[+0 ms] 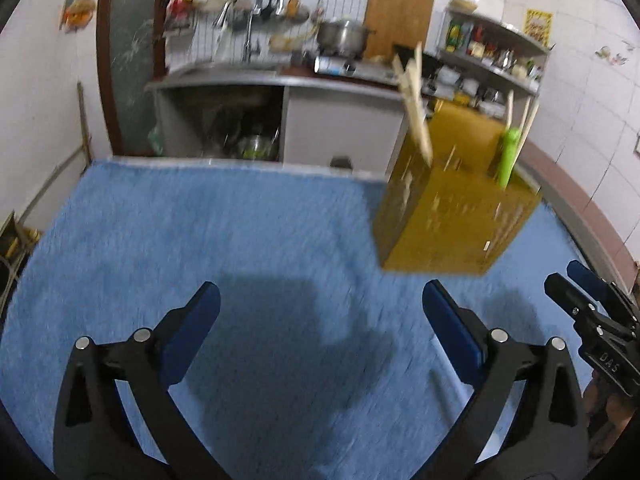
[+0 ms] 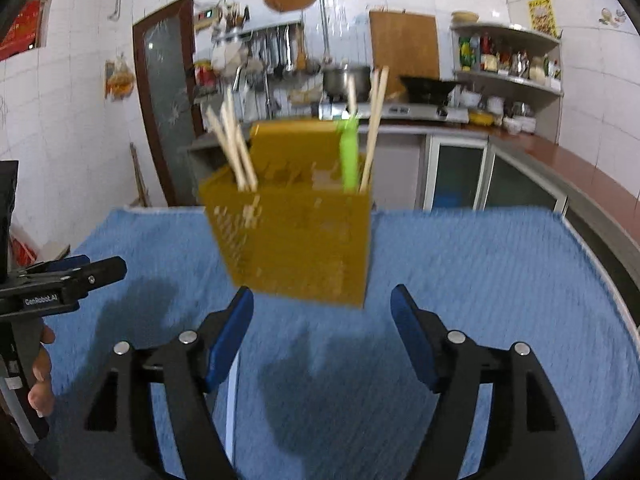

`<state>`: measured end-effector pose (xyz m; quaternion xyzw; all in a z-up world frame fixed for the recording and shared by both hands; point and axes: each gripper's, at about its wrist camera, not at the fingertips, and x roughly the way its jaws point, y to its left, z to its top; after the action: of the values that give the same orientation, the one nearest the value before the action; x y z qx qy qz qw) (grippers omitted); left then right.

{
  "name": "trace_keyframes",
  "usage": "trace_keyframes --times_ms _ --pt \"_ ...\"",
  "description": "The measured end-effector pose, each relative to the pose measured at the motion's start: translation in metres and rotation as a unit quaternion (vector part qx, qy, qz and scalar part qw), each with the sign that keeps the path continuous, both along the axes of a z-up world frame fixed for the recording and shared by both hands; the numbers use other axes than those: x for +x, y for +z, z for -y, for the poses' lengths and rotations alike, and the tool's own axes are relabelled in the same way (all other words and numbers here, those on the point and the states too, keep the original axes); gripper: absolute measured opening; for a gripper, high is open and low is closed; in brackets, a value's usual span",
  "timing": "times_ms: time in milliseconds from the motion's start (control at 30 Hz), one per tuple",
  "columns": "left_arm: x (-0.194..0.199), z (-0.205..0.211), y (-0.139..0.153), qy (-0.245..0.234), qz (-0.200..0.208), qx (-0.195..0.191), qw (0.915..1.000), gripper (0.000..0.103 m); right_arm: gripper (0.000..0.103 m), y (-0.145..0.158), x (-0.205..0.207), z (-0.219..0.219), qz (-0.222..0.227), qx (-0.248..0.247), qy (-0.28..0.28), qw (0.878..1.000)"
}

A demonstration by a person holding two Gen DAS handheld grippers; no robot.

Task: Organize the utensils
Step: 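Close the right tool on the white plastic spoon while the left tool grasps the metal spoon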

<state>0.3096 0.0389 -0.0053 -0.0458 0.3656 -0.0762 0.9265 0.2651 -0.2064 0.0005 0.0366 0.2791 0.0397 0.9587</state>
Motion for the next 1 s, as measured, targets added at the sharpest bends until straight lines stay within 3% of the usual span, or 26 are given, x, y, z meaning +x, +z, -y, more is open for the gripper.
trace_keyframes --times_ms 333,667,800,1000 --pt "-0.021 -0.005 -0.031 -0.003 -0.030 0.053 0.9981 0.098 0.069 -0.039 -0.002 -0.029 -0.078 -0.014 0.025 0.997" --pt "-0.021 -0.031 -0.036 0.014 -0.053 0.056 0.9969 0.098 0.039 -0.053 0.015 -0.061 -0.125 -0.019 0.049 0.991" --pt "-0.020 -0.036 -0.035 0.016 -0.056 0.046 0.9972 0.098 0.019 -0.056 0.021 -0.070 -0.142 -0.029 0.060 0.988" --pt "-0.023 -0.030 -0.029 0.016 -0.054 0.040 0.9976 0.098 0.008 -0.065 0.032 -0.071 -0.163 -0.021 0.053 0.985"
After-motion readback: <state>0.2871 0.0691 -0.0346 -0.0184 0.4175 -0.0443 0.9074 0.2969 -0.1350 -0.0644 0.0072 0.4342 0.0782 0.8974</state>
